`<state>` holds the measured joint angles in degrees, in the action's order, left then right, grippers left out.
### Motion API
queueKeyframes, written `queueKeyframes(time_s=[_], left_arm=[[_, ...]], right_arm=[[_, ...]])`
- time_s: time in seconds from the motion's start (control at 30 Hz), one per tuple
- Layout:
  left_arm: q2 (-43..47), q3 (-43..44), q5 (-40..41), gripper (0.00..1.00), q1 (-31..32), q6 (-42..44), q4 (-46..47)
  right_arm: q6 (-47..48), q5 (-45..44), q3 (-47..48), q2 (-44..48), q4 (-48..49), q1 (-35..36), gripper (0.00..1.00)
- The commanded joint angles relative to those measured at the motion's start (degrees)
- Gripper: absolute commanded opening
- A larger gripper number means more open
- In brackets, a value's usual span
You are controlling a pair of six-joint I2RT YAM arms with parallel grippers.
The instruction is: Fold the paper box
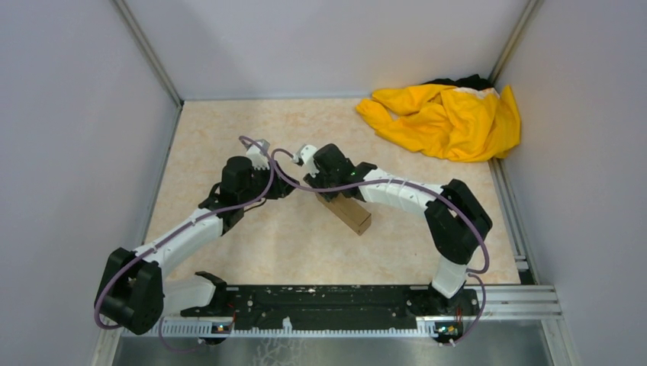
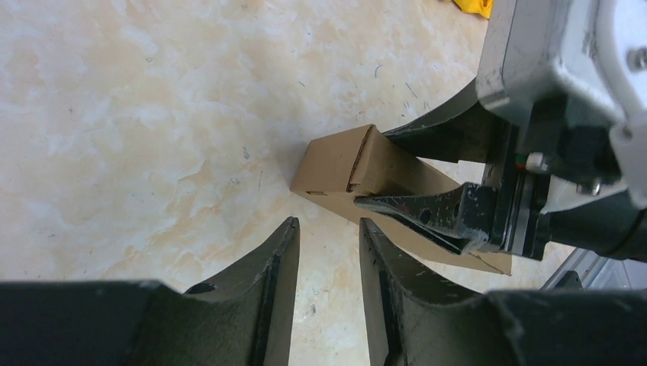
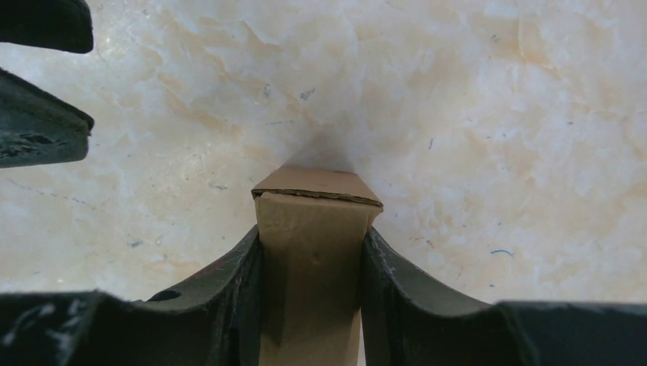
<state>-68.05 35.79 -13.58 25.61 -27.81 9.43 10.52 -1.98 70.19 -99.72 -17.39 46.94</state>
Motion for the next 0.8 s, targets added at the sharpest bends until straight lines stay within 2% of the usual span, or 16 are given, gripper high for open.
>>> queueKeyframes(time_s=[0.0,0.1,0.17,0.3,0.4,0.77], left_arm=[[0.4,-0.6,-0.7,0.41,-0.4,0.2,1.5],[0.9,-0.6,-0.5,0.41,-0.4,0.5,0.8],[1.3,-0.9,-0.1,0.41,-0.4,0.6,0.3],[2.6,-1.8,1.3,0.41,-0.4,0.9,-0.8],[3.9,-2.7,2.8,0.41,-0.4,0.8,-1.9],[14.3,-7.8,8.8,0.42,-0.5,-0.6,-5.2]], right_arm=[[5.7,-9.1,-0.3,2.9,1.0,3.9,0.32],[8.3,-13.5,-1.9,3.1,2.1,6.6,0.38],[9.2,-14.8,-3.2,3.2,2.6,8.1,0.46],[9.9,-18.1,-6.5,3.5,4.5,12.1,0.50],[9.0,-18.8,-8.9,3.5,6.0,14.0,0.57],[6.5,-5.1,-14.7,11.6,7.8,15.5,0.73]])
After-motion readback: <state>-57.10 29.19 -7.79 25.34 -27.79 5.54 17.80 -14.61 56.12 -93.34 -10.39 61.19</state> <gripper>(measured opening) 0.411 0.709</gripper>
